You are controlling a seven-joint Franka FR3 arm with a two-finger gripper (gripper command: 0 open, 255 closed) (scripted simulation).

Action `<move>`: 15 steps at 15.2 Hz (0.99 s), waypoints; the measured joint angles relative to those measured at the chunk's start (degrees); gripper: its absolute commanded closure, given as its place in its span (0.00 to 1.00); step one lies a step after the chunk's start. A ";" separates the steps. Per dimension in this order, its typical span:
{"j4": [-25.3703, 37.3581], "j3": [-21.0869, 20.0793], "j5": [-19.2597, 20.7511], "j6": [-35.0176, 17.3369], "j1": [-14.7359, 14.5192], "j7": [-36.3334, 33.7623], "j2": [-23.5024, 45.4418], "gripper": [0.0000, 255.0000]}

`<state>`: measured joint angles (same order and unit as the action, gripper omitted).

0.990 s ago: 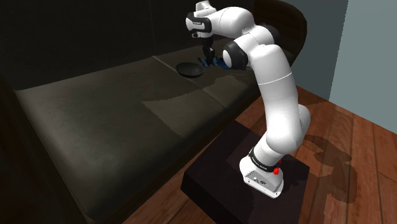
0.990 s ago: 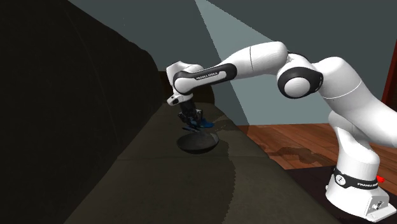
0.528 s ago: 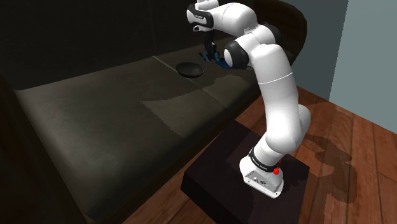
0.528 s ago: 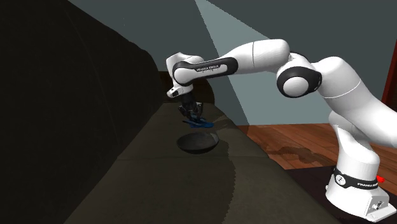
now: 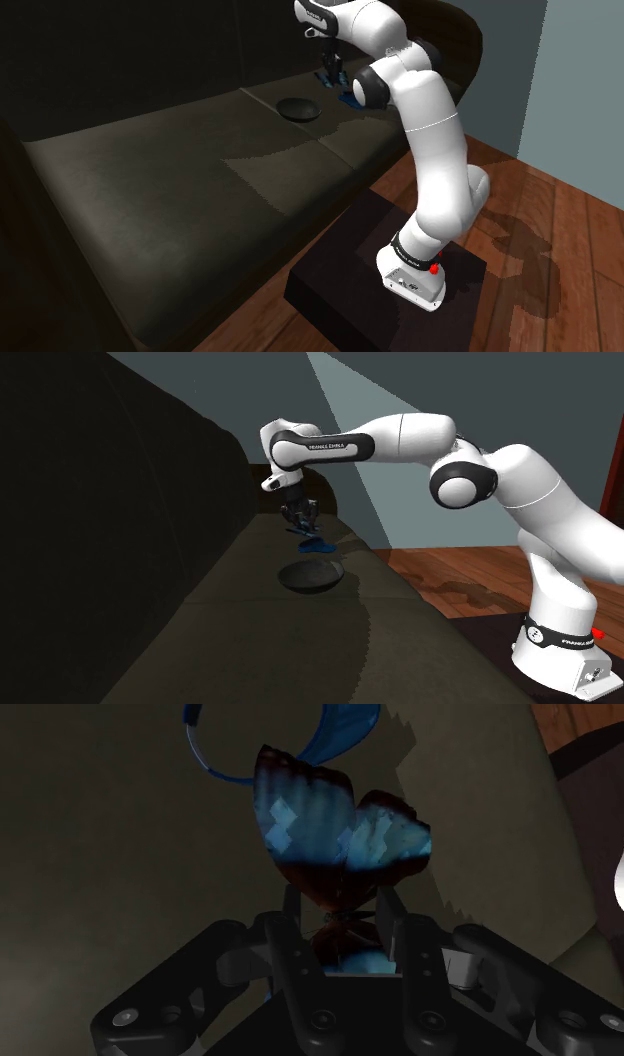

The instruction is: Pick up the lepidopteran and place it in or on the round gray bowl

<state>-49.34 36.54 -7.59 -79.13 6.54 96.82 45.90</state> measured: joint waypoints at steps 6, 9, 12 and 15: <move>-0.19 0.23 0.48 2.14 -2.30 -1.54 -1.83 1.00; -7.49 0.57 1.69 -0.04 -7.81 -4.59 -6.02 1.00; -12.00 0.60 2.63 -0.60 -12.39 -7.85 -9.19 1.00; -17.21 0.40 3.46 -2.10 -17.01 -11.47 -12.16 1.00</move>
<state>-66.55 36.95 -4.13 -81.23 -10.47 85.36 33.74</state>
